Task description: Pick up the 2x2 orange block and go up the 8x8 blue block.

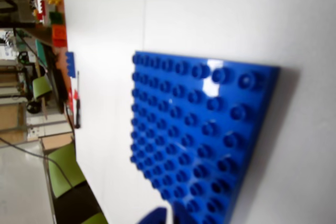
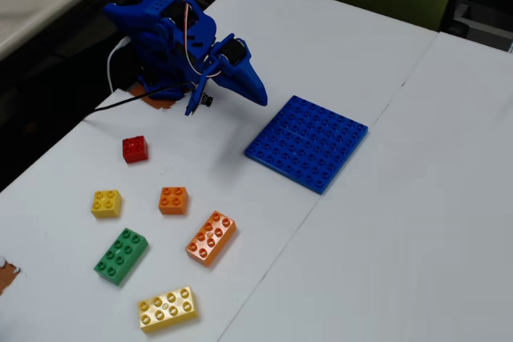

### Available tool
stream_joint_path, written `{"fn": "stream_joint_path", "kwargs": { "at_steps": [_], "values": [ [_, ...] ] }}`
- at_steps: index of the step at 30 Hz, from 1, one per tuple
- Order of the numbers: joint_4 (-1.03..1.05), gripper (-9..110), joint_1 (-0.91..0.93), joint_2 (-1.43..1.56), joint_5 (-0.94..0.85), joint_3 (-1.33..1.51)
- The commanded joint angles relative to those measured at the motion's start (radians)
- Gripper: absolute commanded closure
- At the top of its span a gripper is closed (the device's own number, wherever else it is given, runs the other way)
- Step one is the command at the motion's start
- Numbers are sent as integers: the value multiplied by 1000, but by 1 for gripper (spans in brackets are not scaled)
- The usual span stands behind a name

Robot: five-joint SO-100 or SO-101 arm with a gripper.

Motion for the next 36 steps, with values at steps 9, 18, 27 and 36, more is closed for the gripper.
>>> {"fn": "stream_joint_path", "kwargs": {
  "at_steps": [9, 18, 27, 36],
  "values": [
    [-9, 101, -54, -5, -52, 5],
    [-34, 101, -51, -250, -348, -308],
    [146, 101, -35, -597, -689, -719],
    [489, 101, 52, -919, -1071, -1177]
  ]
}}
